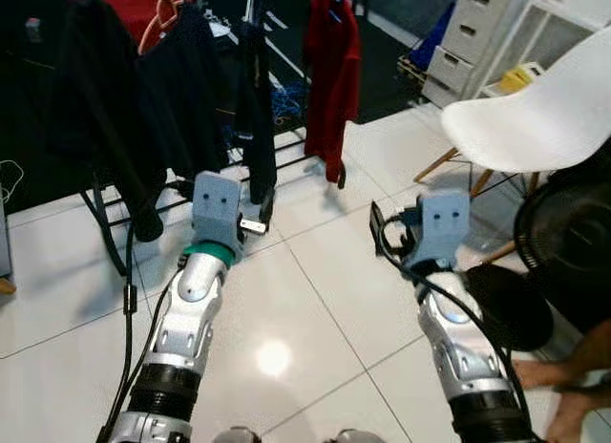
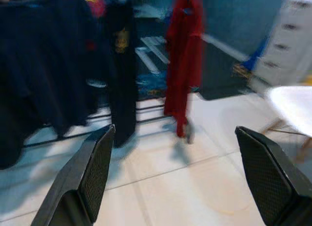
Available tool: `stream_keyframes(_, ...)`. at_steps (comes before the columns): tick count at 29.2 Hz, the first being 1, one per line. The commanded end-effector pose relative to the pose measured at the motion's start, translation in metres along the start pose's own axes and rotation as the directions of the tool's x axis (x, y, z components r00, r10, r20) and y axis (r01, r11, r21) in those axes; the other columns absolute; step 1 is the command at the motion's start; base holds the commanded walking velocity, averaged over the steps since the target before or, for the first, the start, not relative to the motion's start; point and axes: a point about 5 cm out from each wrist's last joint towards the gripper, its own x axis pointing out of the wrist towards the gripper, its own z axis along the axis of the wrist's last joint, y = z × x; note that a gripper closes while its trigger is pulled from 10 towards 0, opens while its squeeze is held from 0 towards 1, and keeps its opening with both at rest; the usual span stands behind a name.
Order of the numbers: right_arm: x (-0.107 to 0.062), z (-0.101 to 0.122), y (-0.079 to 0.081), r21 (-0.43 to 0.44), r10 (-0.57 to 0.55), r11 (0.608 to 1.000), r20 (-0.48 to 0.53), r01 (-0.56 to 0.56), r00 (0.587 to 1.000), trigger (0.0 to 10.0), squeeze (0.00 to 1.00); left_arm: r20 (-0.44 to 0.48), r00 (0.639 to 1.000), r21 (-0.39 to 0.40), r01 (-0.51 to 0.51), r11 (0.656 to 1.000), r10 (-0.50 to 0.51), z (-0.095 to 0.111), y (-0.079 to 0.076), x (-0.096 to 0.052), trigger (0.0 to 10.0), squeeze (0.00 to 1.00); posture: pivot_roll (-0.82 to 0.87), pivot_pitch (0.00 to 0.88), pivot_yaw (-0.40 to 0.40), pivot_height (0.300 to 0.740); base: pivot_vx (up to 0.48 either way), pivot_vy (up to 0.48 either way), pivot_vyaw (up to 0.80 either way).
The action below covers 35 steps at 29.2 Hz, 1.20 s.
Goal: Hang hanger
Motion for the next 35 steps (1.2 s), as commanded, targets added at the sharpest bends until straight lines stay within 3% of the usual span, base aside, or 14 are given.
stream_keyframes(1,-0.001,-0.002,-0.011,0.004,-0.043,0.999,-0.011,0.043,0.999,10.0,0.00,0.019,1.000,0.002,0.015,1.000,-0.015,0.005,-0.004,0.002,10.0,0.00,-0.06,0.000,0.002,0.740,0.465,0.000,0.00)
stream_keyframes(6,0.004,0.011,-0.014,-0.019,-0.075,0.997,0.064,0.076,0.995,10.0,0.00,0.033,0.999,0.018,0.031,0.999,-0.032,0.007,-0.010,0.002,10.0,0.00,-0.06,0.000,0.007,0.740,0.465,0.000,0.00)
stream_keyframes(24,0.005,0.009,-0.011,0.017,-0.062,0.998,0.051,0.061,0.997,10.0,0.00,0.035,0.999,0.019,0.041,0.999,-0.041,0.007,-0.013,0.001,10.0,0.00,-0.06,0.000,0.012,0.740,0.463,0.000,0.00)
stream_keyframes(31,0.005,0.010,-0.010,-0.013,-0.033,0.999,0.058,0.033,0.998,10.0,0.00,0.039,0.998,0.020,0.040,0.999,-0.041,0.008,-0.013,0.001,10.0,0.00,-0.06,0.000,0.011,0.740,0.462,0.000,0.00)
stream_keyframes(35,0.006,0.011,-0.013,-0.021,-0.045,0.999,0.063,0.046,0.997,10.0,0.00,0.043,0.998,0.020,0.036,0.999,-0.037,0.009,-0.013,0.001,10.0,0.00,-0.06,0.000,0.010,0.740,0.461,0.000,0.76)
